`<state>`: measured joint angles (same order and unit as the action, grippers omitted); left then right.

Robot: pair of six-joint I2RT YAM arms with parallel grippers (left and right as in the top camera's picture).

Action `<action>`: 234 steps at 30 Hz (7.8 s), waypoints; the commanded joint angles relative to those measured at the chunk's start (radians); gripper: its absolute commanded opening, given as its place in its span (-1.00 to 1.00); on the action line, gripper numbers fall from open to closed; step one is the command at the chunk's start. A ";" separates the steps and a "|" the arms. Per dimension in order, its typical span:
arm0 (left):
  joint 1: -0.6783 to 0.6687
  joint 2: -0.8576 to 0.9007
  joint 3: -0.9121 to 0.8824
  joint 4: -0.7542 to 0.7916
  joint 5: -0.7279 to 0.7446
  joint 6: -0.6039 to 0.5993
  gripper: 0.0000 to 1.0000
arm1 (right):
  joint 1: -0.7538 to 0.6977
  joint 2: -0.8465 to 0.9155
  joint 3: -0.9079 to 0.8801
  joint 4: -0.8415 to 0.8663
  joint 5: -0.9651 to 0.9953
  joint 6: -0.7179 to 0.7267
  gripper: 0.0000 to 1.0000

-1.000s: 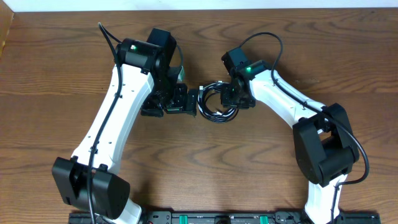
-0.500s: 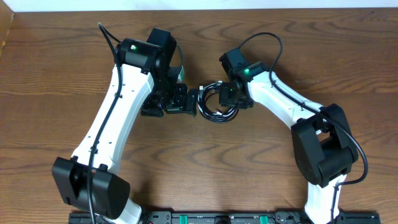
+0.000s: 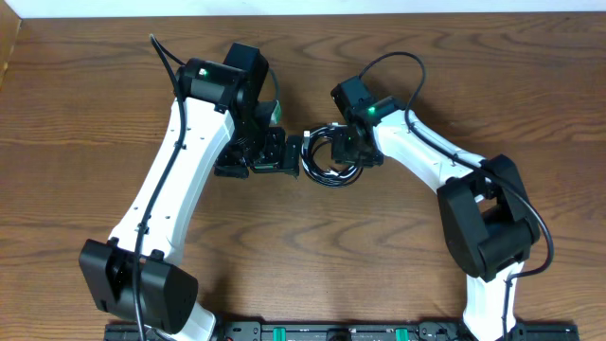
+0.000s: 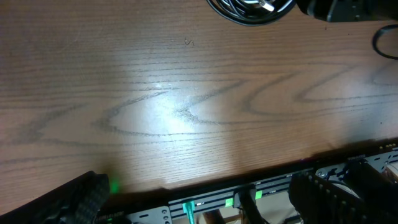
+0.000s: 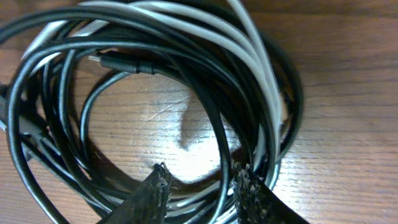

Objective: Untangle cables

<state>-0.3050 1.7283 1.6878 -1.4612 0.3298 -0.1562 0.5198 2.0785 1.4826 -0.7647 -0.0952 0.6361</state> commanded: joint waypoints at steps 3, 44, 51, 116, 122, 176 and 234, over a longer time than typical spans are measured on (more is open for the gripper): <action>-0.002 0.004 -0.004 -0.003 -0.014 0.013 0.96 | 0.008 0.051 -0.007 0.003 0.011 0.014 -0.69; -0.002 0.004 -0.004 -0.003 -0.014 0.013 0.96 | -0.131 -0.553 0.669 0.126 -0.290 -0.137 -0.98; -0.002 0.004 -0.004 -0.003 -0.014 0.013 0.95 | -0.203 -0.552 0.785 0.014 -0.251 -0.171 -0.98; -0.002 0.004 -0.004 -0.003 -0.014 0.013 0.95 | -0.482 -0.062 1.145 -0.904 0.685 -0.087 -0.85; -0.002 0.004 -0.004 -0.003 -0.014 0.013 0.96 | -0.672 -0.035 1.137 -0.933 0.451 -0.092 0.37; -0.002 0.004 -0.004 -0.003 -0.014 0.013 0.96 | -0.493 -0.048 1.069 -0.916 -0.013 -0.364 -0.98; -0.002 0.004 -0.004 -0.003 -0.014 0.013 0.95 | -0.431 -0.010 0.295 -0.354 -0.220 -0.763 0.96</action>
<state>-0.3050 1.7283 1.6833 -1.4609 0.3267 -0.1562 0.0547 2.0701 1.8614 -1.1679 -0.3149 -0.0059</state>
